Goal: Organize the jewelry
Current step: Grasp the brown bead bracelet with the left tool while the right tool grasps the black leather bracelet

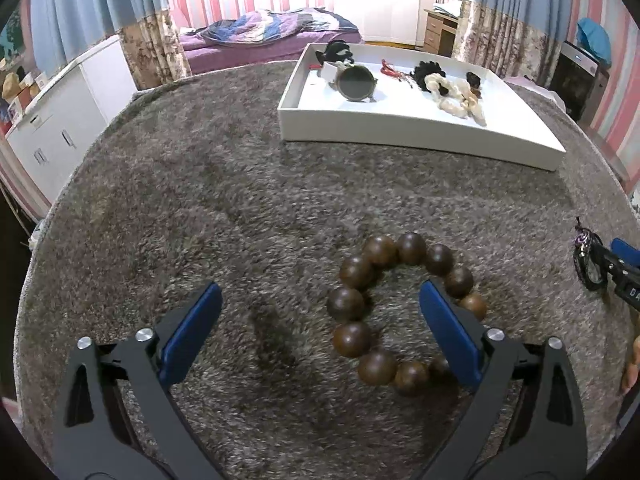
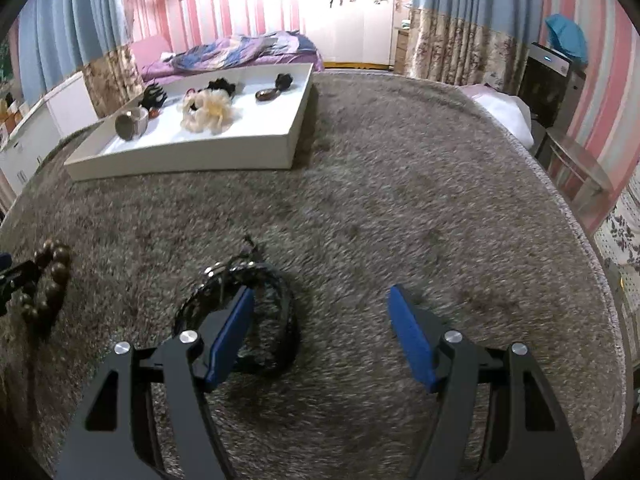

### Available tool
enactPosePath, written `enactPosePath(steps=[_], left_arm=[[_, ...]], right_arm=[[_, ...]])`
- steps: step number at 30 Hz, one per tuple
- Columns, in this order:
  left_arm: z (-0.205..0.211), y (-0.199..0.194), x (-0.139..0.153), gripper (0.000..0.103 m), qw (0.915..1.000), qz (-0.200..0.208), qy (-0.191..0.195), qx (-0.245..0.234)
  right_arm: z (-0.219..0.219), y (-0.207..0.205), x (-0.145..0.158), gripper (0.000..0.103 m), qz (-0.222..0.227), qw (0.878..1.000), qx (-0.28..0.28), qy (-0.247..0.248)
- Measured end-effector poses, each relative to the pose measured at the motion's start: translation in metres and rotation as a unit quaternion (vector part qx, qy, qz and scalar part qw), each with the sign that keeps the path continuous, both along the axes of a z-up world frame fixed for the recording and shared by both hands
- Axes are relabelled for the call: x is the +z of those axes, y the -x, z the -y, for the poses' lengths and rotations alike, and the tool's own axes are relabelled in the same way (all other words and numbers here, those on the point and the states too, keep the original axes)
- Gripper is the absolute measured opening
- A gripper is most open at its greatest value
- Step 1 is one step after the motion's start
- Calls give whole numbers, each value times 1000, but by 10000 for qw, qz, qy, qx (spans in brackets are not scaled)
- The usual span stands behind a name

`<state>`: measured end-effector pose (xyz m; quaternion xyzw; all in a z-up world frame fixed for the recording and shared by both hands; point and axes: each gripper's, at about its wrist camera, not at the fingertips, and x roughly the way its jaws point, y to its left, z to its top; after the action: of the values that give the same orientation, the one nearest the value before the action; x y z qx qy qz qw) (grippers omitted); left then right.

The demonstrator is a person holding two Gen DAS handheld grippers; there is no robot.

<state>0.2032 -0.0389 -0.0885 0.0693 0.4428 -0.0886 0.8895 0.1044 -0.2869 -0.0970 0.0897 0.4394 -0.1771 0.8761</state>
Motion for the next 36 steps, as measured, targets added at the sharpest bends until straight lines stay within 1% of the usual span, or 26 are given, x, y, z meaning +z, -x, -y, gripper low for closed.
enactPosePath(steps=[3,4,5,7,11,13,15,17,18,22,23,27,29,31,34,36], left_arm=[[6,-4,-6,84,9999,-118,-26,-75],[6,-5,-8,78,9998,-164,-26,-83],[7,-8,-10,74,9997,-244,3,-100],[6,-11,-13,74,9994,-324,60,-99],[5,-15,-16,67,9994,-322,67,-62],[6,-17,-17,64,9995,-315,66,-66],[7,-17,-17,59,9995,-288,49,-88],[6,-15,-16,48,9996,-258,47,-106],[6,-14,-15,47,9996,-255,49,-120],[2,-11,-15,44,9996,-255,93,-124],[1,-11,-14,43,9996,-253,99,-125],[-6,-8,-13,37,9994,-273,201,-100],[-9,-7,-12,28,9994,-258,230,-84],[-11,-5,-11,24,9993,-245,258,-81],[-13,-4,-10,22,9992,-256,304,-77],[-13,-3,-8,18,9993,-213,290,-81]], right_arm=[[1,-1,-3,68,-27,10000,-12,-72],[3,-1,-3,66,-10,9999,-27,-100],[4,0,-2,62,4,9999,-39,-131],[6,0,-2,59,30,9998,-59,-173],[6,0,-2,47,72,9998,-79,-178],[6,0,-1,45,73,9998,-83,-166],[5,0,-1,41,74,9998,-69,-143],[3,0,-1,38,70,9999,-52,-97],[2,-1,-1,34,70,9999,-29,-80],[0,0,0,30,69,10000,1,-42],[0,0,1,27,78,10000,-6,-53],[4,2,1,24,114,9998,-56,-125],[4,3,1,22,120,9998,-65,-119],[4,3,1,21,126,9998,-67,-125],[4,3,1,18,134,9998,-67,-133],[4,3,1,15,137,9998,-66,-138]])
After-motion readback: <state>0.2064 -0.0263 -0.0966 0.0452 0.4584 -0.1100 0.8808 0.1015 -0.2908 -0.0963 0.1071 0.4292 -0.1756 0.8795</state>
